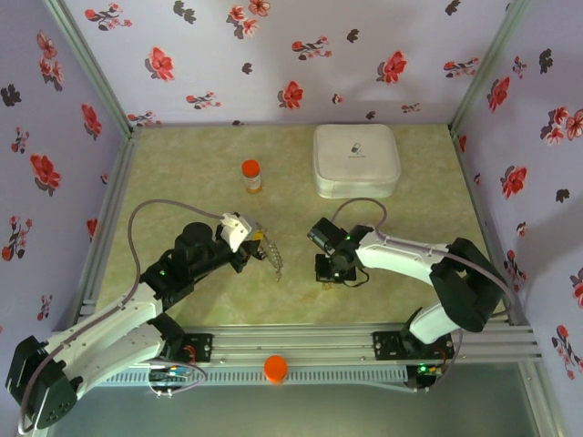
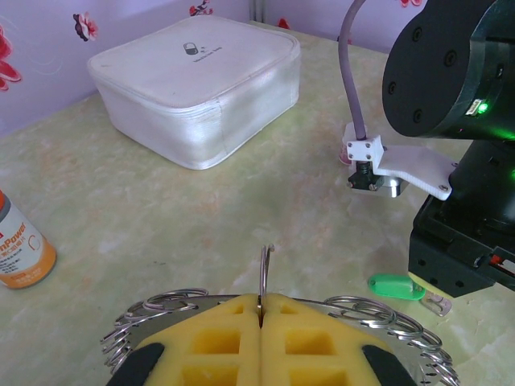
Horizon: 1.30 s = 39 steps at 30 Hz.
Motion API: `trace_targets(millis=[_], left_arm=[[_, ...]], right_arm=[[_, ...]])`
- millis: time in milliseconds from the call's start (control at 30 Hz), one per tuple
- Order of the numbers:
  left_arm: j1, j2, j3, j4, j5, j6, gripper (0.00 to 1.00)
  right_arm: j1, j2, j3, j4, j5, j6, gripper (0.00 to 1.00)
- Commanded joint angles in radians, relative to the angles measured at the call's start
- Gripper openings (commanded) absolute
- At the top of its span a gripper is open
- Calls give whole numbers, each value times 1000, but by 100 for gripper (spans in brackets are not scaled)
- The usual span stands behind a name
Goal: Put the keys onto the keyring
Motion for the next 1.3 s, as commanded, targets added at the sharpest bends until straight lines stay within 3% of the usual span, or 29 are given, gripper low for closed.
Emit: trace_targets(millis=[0, 267, 400, 667, 1033, 1267], left_arm=[[-8, -21, 3, 41, 17, 24, 0], [-8, -23, 4, 40, 17, 24, 0], [-9, -30, 4, 36, 16, 24, 0], [-10, -38, 12, 34, 16, 15, 0], [-17, -31, 70, -4, 18, 0, 0], [-30, -28, 62, -36, 23, -2, 0]], right_arm=[[-8, 10, -3, -25, 15, -4, 10], [-7, 30, 2, -16, 4, -12, 13], [-8, 22, 3, -17, 14, -14, 9], [-8, -125, -8, 19, 65, -69, 5], [-8, -378, 60, 45, 83, -477, 3], [-8, -490, 3, 247, -80, -651, 3]])
